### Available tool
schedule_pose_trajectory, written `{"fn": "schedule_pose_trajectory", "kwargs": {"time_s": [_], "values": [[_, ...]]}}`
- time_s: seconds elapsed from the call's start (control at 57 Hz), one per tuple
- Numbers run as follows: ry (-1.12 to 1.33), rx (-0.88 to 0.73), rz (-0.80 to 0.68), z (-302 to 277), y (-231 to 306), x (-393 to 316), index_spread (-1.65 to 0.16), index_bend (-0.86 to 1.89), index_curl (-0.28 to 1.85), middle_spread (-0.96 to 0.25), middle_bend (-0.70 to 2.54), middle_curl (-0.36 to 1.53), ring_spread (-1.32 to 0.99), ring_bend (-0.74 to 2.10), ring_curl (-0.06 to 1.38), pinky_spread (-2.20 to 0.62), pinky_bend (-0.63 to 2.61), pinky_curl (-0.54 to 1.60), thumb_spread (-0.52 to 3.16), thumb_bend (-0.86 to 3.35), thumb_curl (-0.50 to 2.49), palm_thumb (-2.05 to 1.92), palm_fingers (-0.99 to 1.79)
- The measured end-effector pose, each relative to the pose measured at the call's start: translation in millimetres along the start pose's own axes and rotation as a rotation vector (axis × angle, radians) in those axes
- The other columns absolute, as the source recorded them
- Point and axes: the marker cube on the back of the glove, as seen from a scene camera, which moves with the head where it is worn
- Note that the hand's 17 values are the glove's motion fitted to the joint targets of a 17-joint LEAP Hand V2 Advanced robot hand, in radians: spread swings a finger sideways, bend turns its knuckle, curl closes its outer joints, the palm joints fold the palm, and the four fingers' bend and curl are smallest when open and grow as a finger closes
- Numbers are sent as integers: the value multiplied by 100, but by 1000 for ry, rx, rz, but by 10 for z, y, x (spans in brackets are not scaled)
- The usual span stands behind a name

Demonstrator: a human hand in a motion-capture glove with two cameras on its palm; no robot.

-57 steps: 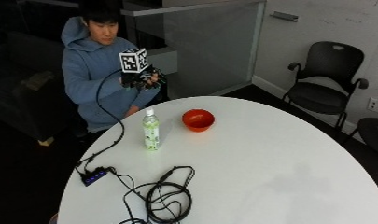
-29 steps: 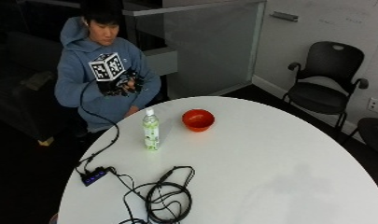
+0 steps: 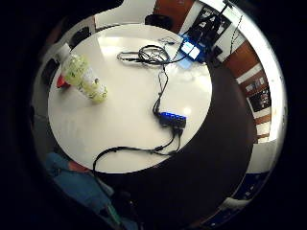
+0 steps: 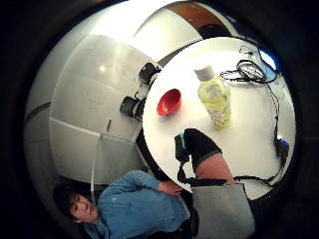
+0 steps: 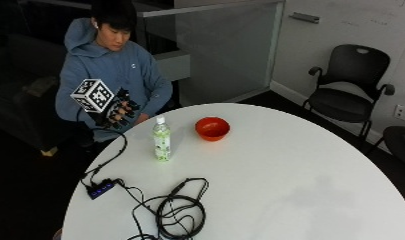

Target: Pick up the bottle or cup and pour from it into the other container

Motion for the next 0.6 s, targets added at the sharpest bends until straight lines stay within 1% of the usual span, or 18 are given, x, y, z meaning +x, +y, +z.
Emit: {"fn": "schedule_pose_trajectory", "kwargs": {"time_s": [0.105,0.21,0.368,0.596], "values": [[-130,11,8,104,-1,155,-37,13,21,2,20,32,17,51,31,25,63,28,99,-3,40,63,6],[-263,69,13,195,-68,292,-37,13,21,3,20,32,17,52,31,25,63,28,98,-3,40,63,6],[-469,99,29,375,-156,430,-37,13,21,3,22,33,17,53,31,25,61,27,96,-3,40,65,11],[-613,119,49,683,-317,499,-37,13,21,5,21,33,16,54,30,26,61,27,94,-3,40,64,11]]}}
